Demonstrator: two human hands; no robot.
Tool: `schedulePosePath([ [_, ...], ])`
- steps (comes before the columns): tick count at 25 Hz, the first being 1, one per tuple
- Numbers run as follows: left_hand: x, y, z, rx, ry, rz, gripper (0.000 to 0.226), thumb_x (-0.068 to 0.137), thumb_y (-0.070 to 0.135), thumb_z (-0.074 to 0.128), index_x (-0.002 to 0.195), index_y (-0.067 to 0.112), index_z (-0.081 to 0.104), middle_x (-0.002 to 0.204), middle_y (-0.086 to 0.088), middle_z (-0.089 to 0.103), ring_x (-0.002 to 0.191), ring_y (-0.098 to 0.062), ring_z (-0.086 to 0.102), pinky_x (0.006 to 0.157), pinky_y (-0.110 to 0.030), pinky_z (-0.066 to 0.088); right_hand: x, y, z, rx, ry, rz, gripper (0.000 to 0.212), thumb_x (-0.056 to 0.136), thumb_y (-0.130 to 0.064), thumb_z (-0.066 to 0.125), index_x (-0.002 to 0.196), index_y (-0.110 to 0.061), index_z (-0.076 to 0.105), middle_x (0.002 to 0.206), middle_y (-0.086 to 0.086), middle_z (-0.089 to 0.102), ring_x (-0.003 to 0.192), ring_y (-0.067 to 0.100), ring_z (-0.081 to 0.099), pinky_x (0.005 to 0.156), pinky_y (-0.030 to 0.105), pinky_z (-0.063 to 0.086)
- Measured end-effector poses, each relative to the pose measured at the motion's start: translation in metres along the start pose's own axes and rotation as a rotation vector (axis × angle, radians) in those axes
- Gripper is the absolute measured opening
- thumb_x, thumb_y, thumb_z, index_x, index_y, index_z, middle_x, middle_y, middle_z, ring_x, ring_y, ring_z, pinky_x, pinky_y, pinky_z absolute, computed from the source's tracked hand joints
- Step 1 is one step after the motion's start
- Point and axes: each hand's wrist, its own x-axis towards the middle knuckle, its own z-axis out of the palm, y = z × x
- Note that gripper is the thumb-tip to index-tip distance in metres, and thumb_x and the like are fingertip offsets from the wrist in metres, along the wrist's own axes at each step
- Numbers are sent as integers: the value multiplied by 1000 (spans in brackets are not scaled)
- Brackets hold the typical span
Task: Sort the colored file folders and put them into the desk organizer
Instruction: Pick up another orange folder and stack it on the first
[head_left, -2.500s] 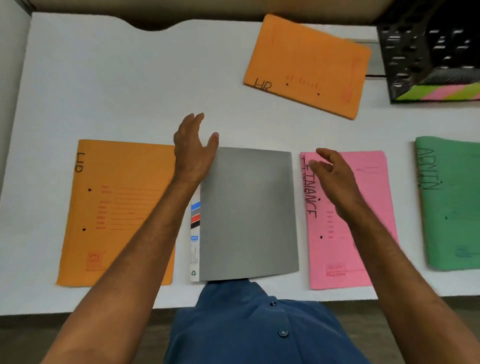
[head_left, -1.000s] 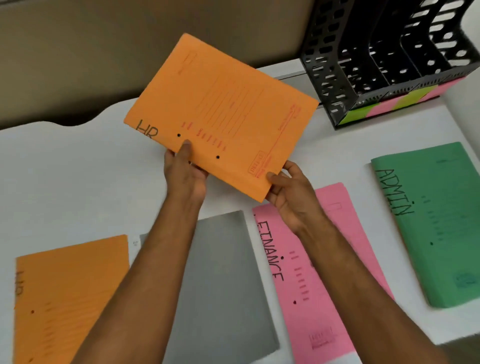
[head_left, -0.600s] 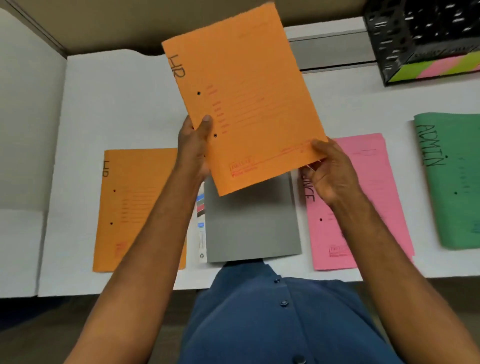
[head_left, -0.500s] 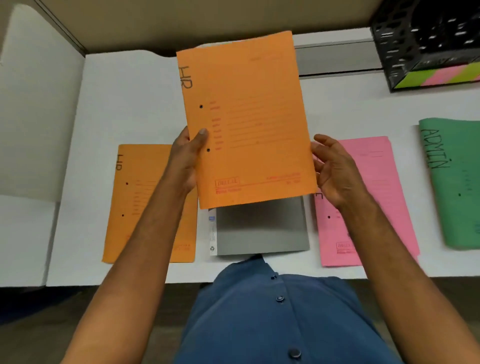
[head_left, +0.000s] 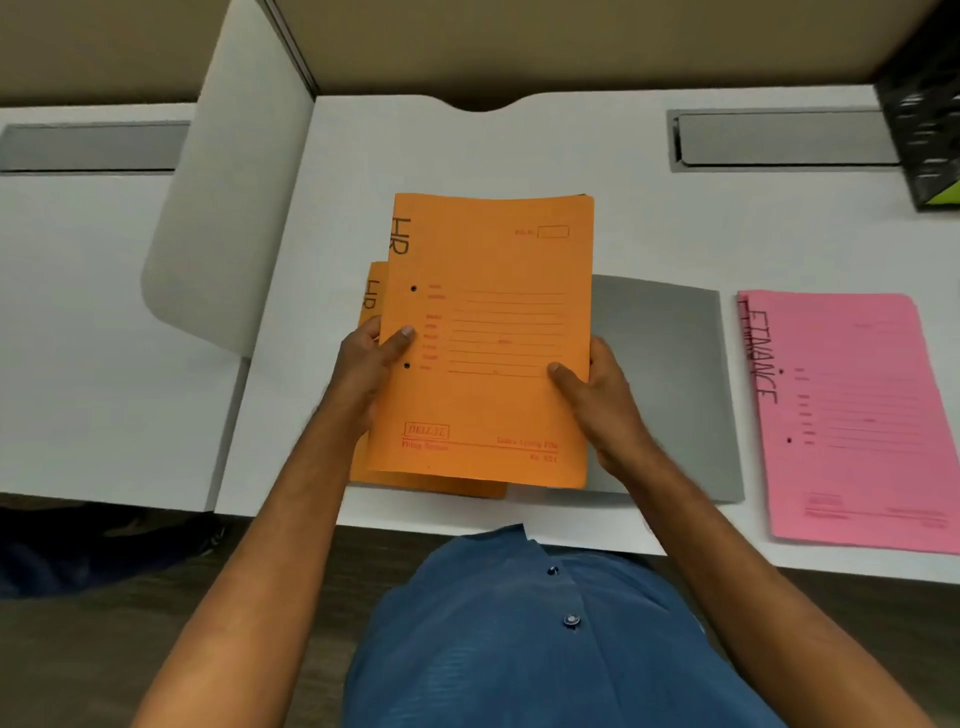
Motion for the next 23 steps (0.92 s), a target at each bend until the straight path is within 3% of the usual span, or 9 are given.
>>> schedulePosePath([
  [3, 4, -22, -36, 62, 33, -8, 34, 96, 28, 70, 128, 17, 66, 115, -5, 77, 100, -27, 77, 87, -50, 62, -7, 18, 41, -57, -11, -9, 47, 102, -14, 55, 145, -24, 38, 129, -5, 59, 117, 15, 61, 98, 38, 54],
  [7, 19, -46, -69, 121, 86, -35, 35, 97, 29, 69, 129, 17, 64, 119, -4, 74, 103, -26, 74, 92, -52, 60, -8, 37, 86, -135, 30, -17, 55, 103, -8, 48, 151, -29, 29, 126, -8, 54, 112, 13, 60, 90, 29, 54],
  [11, 33, -57, -80, 243, 62, -41, 42, 97, 29, 68, 135, 18, 56, 130, -6, 67, 112, -28, 69, 96, -53, 57, -5, 56, 111, -293, 82, -25, 58, 103, -11, 50, 153, -28, 27, 140, -3, 48, 124, 15, 51, 107, 45, 49],
  [16, 46, -65, -78, 333, 93, -51, 46, 94, 22, 69, 138, 20, 55, 126, -4, 65, 115, -27, 65, 99, -53, 56, 6, 67, 123, -467, 108, 80, 70, 100, -16, 55, 158, -24, 17, 151, 7, 39, 137, 28, 39, 113, 53, 39],
  [19, 45, -63, -77, 329, 100, -60, 47, 97, 16, 65, 141, 21, 52, 123, -1, 58, 116, -26, 62, 100, -51, 55, 6, 73, 129, -539, 104, 139, 75, 99, -19, 58, 159, -18, 13, 158, 9, 31, 144, 32, 28, 116, 50, 32],
  [23, 49, -61, -82, 296, 71, -102, 49, 99, 19, 63, 146, 24, 48, 138, -7, 57, 120, -29, 61, 101, -52, 55, 5, 76, 138, -591, 140, 179, 76, 99, -25, 59, 160, -16, 15, 167, 7, 16, 151, 31, 14, 119, 49, 27],
])
